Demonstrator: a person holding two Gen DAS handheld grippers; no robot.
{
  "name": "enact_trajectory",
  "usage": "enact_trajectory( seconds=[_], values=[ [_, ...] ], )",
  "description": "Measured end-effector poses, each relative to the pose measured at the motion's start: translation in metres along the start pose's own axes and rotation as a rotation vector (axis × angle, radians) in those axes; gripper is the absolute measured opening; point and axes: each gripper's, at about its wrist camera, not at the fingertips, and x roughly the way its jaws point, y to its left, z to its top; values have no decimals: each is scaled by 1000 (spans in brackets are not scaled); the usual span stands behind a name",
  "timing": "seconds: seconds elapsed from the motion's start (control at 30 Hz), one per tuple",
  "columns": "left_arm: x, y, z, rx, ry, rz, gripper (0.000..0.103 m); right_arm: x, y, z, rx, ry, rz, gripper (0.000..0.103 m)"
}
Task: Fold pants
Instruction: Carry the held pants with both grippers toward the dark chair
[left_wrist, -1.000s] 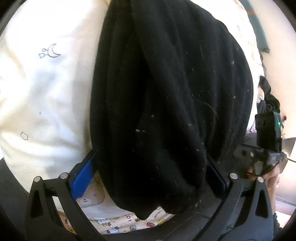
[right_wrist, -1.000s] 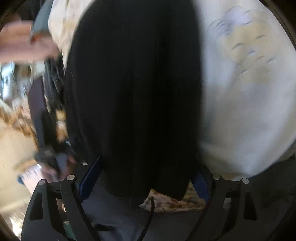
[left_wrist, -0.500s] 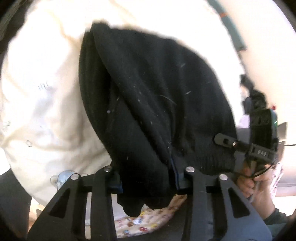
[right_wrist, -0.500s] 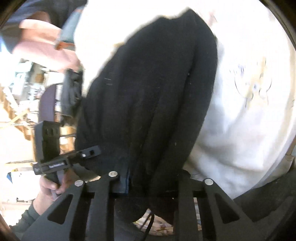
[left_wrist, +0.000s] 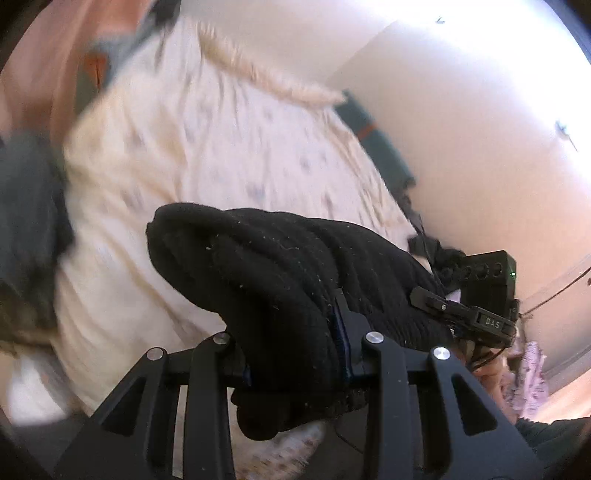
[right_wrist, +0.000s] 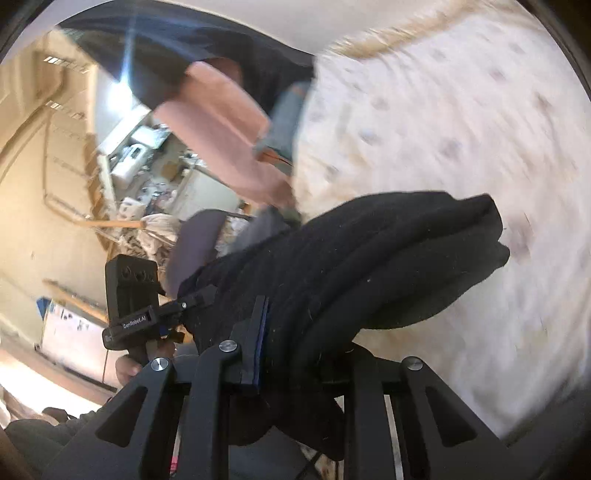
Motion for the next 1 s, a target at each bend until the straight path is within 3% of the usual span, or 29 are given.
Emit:
enact_trajectory(
  seconds=[0.07,0.2,0.27,0.5,0.67,0.77,0.83,0.97,1.0],
  values=[
    [-29,9,29,21,-44,43,29,16,26,25,-56,-15,14,20],
    [-86,47,91,29,-120,151,30,88,89,80,-156,-15,74,20],
    [-109,67,107,21,-148,195,30,125,114,99,-204,-6,96,20],
    [-178,196,147,-3,-216,341,30,290,177,136,-271,55,174,20],
    [-178,296,118,-104,-201,329,30,389,185,118,-301,131,144,20],
    [-149,362,81,-176,-106,357,31,447,168,87,-297,227,90,20],
    [-132,389,55,-230,-61,379,31,479,144,57,-259,316,73,19],
    [-123,406,6,-240,-53,382,40,507,114,11,-229,443,53,23],
    [-123,407,0,-252,-50,375,45,510,103,3,-183,475,54,33]
  ],
)
